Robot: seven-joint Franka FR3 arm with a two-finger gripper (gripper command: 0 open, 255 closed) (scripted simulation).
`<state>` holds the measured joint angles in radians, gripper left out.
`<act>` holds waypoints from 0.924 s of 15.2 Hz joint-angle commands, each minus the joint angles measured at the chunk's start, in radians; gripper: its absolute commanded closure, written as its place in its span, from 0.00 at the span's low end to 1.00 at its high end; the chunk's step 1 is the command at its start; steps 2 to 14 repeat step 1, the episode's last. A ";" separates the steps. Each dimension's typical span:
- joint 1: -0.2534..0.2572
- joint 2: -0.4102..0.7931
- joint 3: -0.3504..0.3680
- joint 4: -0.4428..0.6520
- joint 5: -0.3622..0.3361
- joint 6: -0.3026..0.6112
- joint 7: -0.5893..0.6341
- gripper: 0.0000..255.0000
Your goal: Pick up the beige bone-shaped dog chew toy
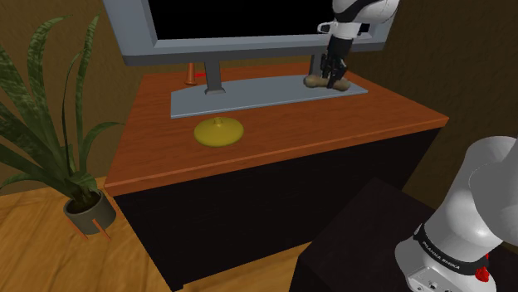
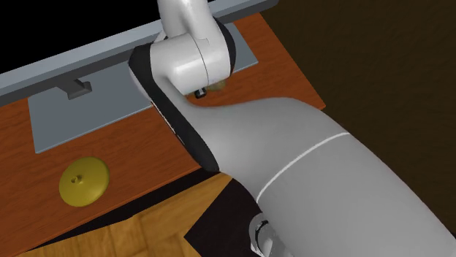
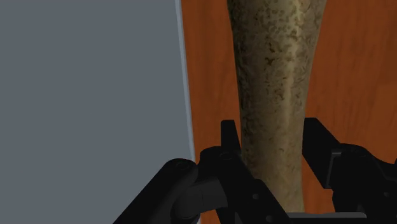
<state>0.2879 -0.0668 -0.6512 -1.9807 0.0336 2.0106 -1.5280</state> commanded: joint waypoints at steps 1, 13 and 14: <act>0.000 -0.001 0.000 0.008 -0.001 -0.008 0.001 1.00; 0.000 -0.001 0.000 0.008 -0.001 -0.008 0.001 1.00; 0.000 -0.001 0.000 0.008 -0.001 -0.008 0.001 1.00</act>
